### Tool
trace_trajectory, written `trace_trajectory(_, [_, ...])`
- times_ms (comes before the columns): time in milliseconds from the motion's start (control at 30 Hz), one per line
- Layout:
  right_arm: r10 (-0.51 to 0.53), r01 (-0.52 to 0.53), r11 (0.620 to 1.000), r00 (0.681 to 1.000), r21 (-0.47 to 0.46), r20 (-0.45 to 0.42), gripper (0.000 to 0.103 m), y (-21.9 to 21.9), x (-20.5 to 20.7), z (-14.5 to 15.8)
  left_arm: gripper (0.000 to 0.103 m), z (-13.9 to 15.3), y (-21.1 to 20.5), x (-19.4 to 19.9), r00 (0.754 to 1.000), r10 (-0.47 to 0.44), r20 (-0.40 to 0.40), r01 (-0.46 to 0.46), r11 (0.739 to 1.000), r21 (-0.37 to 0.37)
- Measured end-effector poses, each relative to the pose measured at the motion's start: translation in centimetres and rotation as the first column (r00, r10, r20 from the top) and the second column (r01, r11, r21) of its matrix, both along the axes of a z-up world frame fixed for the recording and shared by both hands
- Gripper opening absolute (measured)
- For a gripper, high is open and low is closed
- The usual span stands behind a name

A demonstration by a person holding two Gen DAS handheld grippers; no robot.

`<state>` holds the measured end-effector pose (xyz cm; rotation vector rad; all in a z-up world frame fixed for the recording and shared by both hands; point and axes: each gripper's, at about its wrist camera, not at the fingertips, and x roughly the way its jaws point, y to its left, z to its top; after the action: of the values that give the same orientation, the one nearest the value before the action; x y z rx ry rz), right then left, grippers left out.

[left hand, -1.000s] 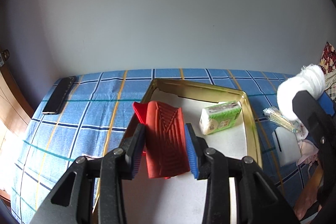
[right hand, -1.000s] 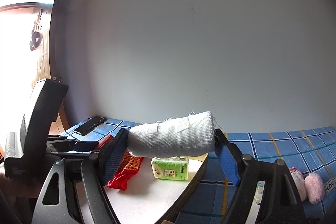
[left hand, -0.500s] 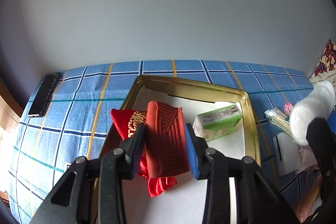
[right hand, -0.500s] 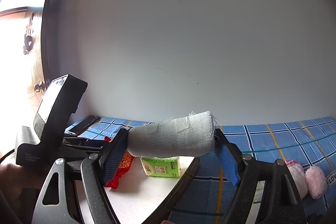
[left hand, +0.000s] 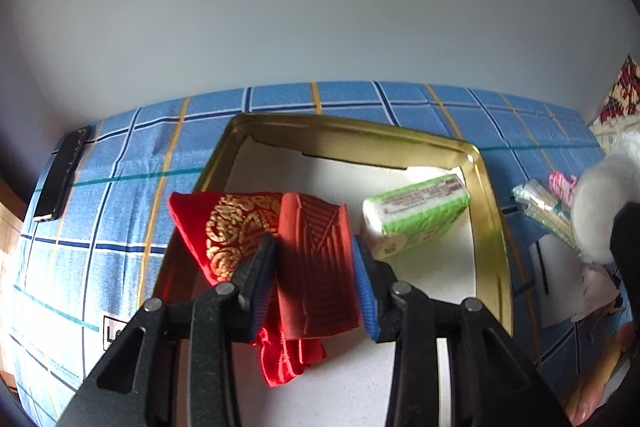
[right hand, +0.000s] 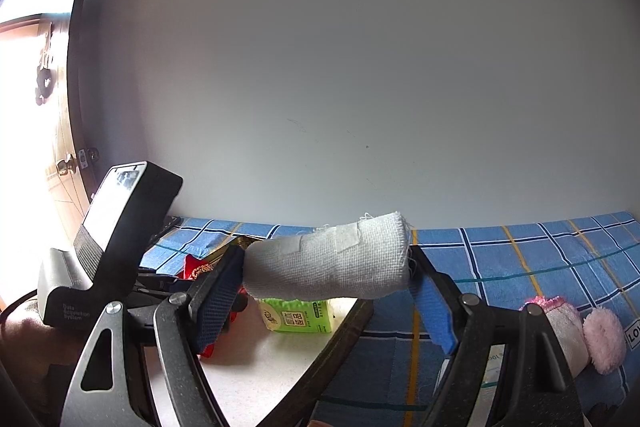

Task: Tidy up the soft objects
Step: 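Lower the red comb into the gold tray and open the left gripper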

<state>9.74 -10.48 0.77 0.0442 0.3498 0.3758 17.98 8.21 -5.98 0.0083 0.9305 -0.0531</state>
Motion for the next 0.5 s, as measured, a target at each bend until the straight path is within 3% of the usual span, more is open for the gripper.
trace_trajectory(233, [-0.006, 0.006, 1.0, 1.0, -0.01, -0.007, 0.082, 0.3, 0.2, -0.1, 0.05, -0.1, 0.3, -0.2, 1.0, 0.02, 0.004, -0.02, 1.0, 0.008])
trace_trajectory(367, [-0.009, 0.009, 1.0, 1.0, -0.019, -0.014, 0.082, 0.5, 0.4, -0.2, 0.051, 0.3, 0.7, -0.6, 1.0, 0.022, 0.016, -0.022, 1.0, -0.01])
trace_trajectory(500, [-0.01, 0.01, 1.0, 1.0, -0.022, -0.015, 0.082, 0.5, 0.5, -0.3, 0.064, 1.2, 1.2, -1.4, 0.998, 0.038, 0.055, -0.037, 0.999, -0.017])
